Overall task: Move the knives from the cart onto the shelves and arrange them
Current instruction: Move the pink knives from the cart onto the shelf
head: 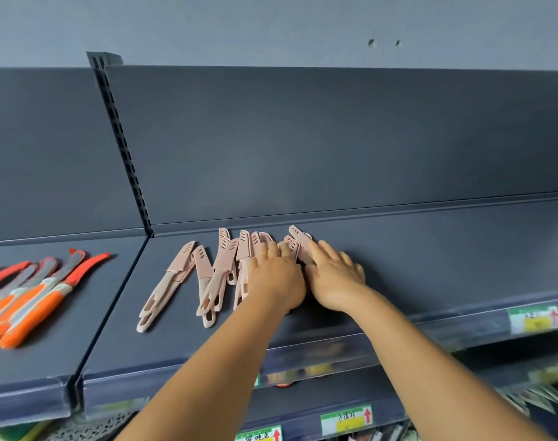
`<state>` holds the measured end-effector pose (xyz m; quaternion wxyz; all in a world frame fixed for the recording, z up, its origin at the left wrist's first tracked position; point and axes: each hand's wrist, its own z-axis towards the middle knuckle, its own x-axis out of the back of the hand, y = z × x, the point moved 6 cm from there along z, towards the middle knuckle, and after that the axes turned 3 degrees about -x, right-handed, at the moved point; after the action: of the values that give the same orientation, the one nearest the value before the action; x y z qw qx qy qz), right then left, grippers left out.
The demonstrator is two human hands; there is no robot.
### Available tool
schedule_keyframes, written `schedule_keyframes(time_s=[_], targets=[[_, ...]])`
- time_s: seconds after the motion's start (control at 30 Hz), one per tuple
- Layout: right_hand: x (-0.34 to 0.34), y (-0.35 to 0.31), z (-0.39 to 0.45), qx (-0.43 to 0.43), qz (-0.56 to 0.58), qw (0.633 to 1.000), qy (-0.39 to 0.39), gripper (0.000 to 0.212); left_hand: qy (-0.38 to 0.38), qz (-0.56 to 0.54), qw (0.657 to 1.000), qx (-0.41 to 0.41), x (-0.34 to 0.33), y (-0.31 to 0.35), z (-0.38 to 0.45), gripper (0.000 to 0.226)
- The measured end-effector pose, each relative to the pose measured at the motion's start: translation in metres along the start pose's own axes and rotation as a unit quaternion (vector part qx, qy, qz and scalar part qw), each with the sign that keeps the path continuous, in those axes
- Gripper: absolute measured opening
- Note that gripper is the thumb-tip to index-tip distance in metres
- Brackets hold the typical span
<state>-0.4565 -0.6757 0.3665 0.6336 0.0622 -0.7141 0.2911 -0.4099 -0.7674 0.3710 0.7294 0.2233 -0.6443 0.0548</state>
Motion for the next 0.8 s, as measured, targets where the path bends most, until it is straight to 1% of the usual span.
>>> schedule_keyframes(time_s=[0.13, 0.2, 0.27, 0.33, 0.43, 0.6, 0.7, 0.8], targets=[[0.019, 0.002, -0.024, -0.026, 0.004, 0.996, 0.080, 0.052, 0.075, -0.043, 0.993, -0.083, 0.018, 0.009, -0.015, 0.056], [0.029, 0.005, -0.040, -0.047, 0.019, 0.991, 0.126, 0.051, 0.095, -0.074, 0.985, -0.126, 0.024, 0.015, -0.027, 0.055], [0.034, 0.008, -0.061, -0.073, 0.030, 0.984, 0.163, 0.050, 0.099, -0.095, 0.975, -0.175, 0.027, 0.022, -0.042, 0.054], [0.033, 0.011, -0.087, -0.104, 0.036, 0.977, 0.181, 0.050, 0.087, -0.112, 0.965, -0.221, 0.027, 0.029, -0.060, 0.053], [0.021, 0.019, -0.128, -0.150, 0.043, 0.971, 0.183, 0.051, 0.070, -0.133, 0.948, -0.282, 0.024, 0.038, -0.090, 0.052], [-0.009, 0.039, -0.203, -0.250, 0.057, 0.947, 0.192, 0.052, 0.002, -0.137, 0.918, -0.371, -0.005, 0.051, -0.146, 0.053], [-0.029, 0.056, -0.250, -0.313, 0.058, 0.928, 0.194, 0.052, -0.040, -0.132, 0.898, -0.417, -0.030, 0.062, -0.180, 0.054], [-0.051, 0.077, -0.302, -0.385, 0.068, 0.900, 0.193, 0.050, -0.091, -0.124, 0.883, -0.443, -0.060, 0.075, -0.215, 0.057]])
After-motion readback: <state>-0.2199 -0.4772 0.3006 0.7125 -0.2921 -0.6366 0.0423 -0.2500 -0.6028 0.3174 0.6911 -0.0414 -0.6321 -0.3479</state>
